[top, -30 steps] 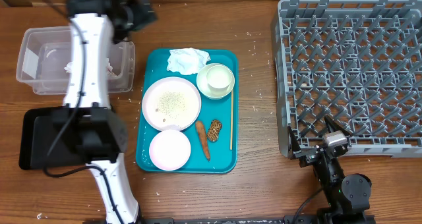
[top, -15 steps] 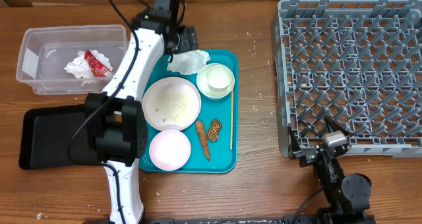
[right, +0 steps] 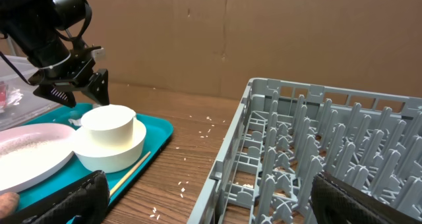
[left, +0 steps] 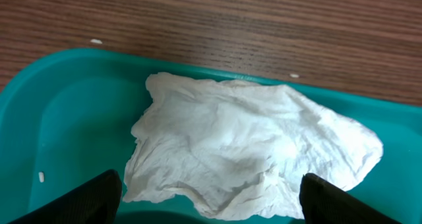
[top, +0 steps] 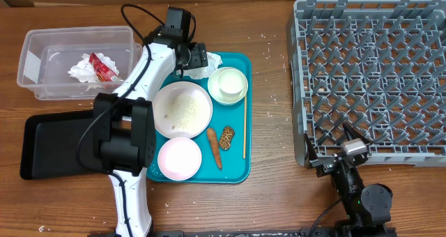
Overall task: Sort waste into correct bins and load items into the dishwasher
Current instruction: 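Grasp the second white napkin on the tray with the left gripper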
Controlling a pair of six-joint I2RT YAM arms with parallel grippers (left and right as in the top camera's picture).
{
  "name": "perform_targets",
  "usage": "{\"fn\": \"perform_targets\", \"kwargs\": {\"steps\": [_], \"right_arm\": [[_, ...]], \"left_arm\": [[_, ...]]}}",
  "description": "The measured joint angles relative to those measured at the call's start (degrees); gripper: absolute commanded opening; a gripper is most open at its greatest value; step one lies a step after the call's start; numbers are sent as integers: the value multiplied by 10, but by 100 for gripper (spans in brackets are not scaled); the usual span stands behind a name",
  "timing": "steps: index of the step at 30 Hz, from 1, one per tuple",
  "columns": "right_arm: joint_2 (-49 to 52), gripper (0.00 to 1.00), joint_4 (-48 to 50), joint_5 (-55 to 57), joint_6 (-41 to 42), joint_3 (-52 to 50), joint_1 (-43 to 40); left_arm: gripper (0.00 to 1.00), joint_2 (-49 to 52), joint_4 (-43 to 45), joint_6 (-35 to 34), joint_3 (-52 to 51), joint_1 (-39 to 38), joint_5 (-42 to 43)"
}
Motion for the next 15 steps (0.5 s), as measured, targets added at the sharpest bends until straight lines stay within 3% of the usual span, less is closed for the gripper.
{"fn": "perform_targets", "kwargs": {"steps": [15], "right_arm": [[0, 100, 0, 0, 0, 0, 0]], "left_arm": [[91, 34, 25, 24, -16, 0, 0]]}}
